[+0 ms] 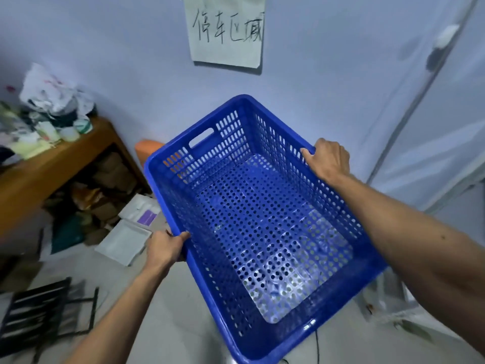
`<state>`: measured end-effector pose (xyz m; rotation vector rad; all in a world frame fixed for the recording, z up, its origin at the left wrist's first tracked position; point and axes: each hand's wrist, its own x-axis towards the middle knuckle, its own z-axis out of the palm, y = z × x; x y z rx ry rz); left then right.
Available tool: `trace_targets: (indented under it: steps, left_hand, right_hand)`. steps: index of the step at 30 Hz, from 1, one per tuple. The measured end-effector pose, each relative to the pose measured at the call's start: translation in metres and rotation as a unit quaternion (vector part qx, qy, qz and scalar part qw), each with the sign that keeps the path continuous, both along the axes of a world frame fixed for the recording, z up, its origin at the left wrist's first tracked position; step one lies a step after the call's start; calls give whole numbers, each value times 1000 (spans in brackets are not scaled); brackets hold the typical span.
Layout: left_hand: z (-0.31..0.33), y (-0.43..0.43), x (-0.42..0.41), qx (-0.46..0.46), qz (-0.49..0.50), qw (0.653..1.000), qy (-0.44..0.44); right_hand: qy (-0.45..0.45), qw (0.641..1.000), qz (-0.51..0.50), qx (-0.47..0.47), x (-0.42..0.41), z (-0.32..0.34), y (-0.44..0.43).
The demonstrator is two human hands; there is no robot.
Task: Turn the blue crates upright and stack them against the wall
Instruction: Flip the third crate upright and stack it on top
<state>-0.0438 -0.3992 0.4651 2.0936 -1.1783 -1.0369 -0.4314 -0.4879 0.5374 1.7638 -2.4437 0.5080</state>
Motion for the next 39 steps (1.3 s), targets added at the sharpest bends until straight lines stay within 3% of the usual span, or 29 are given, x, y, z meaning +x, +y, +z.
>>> trace_targets:
  steps: [6,20,30,39]
  left_hand:
    - [-25,-31,14,57,31,997,51]
    - [-36,-98,4,84,90,977,176]
    - [-49,-108,-57,139,96,968,183]
    - [-32,-121,-73,46,140,979,139]
  right_hand:
    - [69,995,65,27,33,-2,-77]
    - [179,968,173,23,53,6,-231]
    - [185,951,248,20,36,-28,-286]
    - [146,965,216,-41,10,-30,-303]
